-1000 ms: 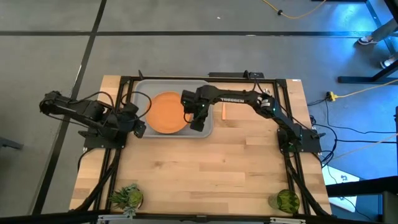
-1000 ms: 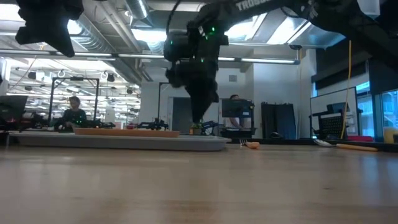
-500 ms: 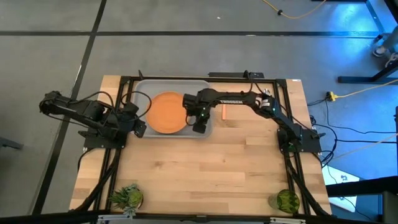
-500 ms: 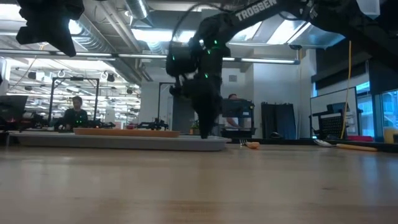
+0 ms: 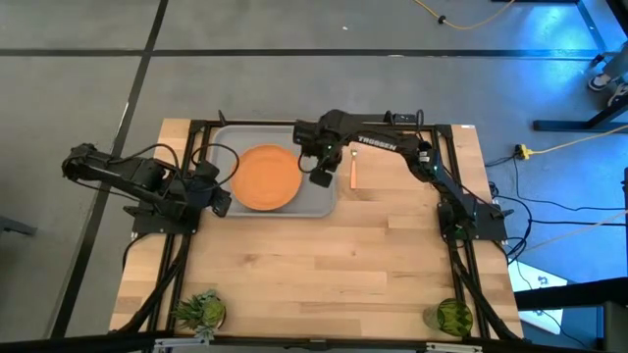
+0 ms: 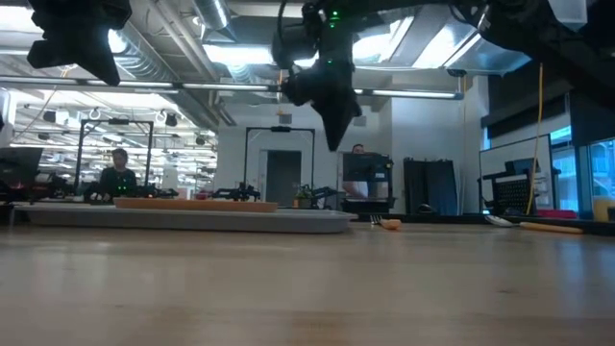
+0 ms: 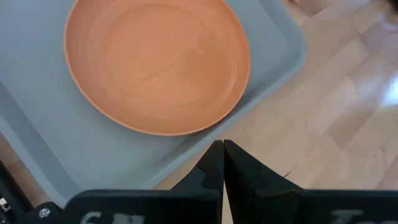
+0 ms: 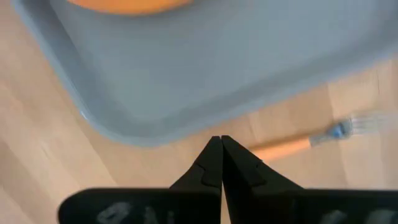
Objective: Pick and place plate/cup/fork/spoon on tray
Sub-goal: Put the orange fork on the gray serving tray to the right side of the orange plate
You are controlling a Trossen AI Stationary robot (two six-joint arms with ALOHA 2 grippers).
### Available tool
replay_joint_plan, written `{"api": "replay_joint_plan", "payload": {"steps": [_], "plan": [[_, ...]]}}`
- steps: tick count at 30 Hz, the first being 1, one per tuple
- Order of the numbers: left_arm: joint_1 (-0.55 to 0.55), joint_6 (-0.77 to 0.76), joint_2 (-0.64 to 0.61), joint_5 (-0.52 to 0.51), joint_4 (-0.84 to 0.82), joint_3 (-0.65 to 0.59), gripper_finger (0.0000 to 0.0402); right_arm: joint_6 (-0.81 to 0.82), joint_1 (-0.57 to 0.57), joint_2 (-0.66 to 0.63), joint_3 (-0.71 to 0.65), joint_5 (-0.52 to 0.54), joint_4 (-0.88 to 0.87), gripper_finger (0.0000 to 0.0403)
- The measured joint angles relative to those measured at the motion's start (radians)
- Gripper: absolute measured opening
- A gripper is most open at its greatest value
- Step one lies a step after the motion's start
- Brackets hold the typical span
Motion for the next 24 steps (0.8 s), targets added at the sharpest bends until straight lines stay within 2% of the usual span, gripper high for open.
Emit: {"api": "replay_joint_plan", "payload": {"steps": [12, 24], "plan": [[0.001, 0.051, -0.001, -0.012, -0.01, 0.0, 0.0, 0.072, -0.043, -0.094, -0.018, 0.01, -0.032, 0.0003], [0.001, 0.054, -0.001, -0.012, -0.009, 0.0, 0.0, 0.201, -0.062, -0.299, -0.018, 0.069, -0.031, 0.0003]]}}
